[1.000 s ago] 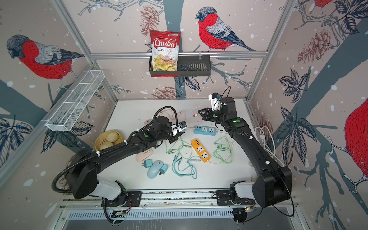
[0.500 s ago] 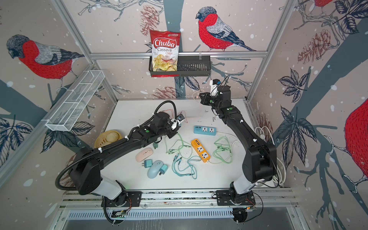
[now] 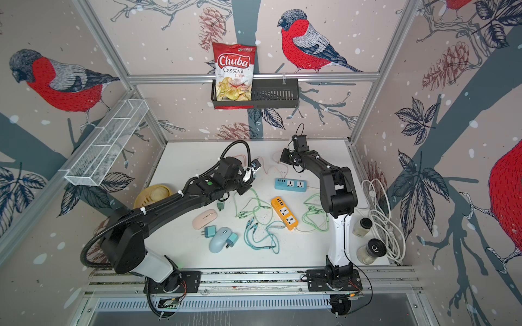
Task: Unplug the wireless mouse
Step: Place the power cord at the center of the board, then place the plug at the center of the board.
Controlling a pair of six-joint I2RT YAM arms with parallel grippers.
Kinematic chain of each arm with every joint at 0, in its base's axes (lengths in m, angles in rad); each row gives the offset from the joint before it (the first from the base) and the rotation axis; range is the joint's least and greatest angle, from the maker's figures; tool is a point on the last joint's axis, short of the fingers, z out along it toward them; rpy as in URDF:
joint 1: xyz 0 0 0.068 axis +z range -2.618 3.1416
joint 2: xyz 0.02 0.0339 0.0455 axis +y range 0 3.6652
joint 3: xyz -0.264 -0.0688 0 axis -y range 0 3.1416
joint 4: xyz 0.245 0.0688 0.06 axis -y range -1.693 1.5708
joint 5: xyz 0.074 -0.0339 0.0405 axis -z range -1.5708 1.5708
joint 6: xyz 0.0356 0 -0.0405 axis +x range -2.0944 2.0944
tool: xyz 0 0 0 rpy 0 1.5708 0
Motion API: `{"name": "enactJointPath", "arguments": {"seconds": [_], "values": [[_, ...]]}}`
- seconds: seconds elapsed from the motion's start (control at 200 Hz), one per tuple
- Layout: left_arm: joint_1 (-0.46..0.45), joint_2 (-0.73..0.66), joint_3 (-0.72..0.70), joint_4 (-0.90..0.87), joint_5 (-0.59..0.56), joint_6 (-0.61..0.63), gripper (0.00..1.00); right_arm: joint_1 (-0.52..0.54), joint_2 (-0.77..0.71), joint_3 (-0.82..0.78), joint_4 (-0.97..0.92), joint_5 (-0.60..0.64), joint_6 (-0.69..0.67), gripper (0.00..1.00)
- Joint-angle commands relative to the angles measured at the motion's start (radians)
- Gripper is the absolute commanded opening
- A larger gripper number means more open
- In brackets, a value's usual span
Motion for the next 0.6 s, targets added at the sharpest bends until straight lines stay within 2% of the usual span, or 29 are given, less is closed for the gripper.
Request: {"name": "enactJointPath", "arguments": {"seconds": [0.0, 0.065, 0.13, 0.275, 0.39, 0.495, 0.595], "values": [[0.006, 0.011, 0.021, -0.013, 0.003, -0.011, 0.00, 0.000, -0.055, -0.051, 0.041, -0.016, -0.017, 0.39], [0.006, 0.017, 0.026, -0.018, 0.008, -0.014, 0.00, 0.002, -0.105, -0.097, 0.063, -0.013, -0.023, 0.52], [0.007, 0.019, 0.027, -0.020, 0.009, -0.014, 0.00, 0.002, -0.159, -0.139, 0.074, -0.013, -0.030, 0.58], [0.008, 0.024, 0.028, -0.021, 0.007, -0.013, 0.00, 0.011, -0.288, -0.251, 0.103, -0.021, -0.048, 0.58], [0.009, 0.032, 0.033, -0.027, 0.005, -0.011, 0.00, 0.032, -0.354, -0.321, 0.123, -0.079, -0.075, 0.56], [0.012, 0.045, 0.044, -0.038, 0.005, -0.014, 0.00, 0.057, -0.339, -0.326, 0.113, -0.157, -0.092, 0.56], [0.015, 0.054, 0.049, -0.044, 0.008, -0.016, 0.00, 0.071, -0.264, -0.277, 0.075, -0.230, -0.095, 0.56]]}}
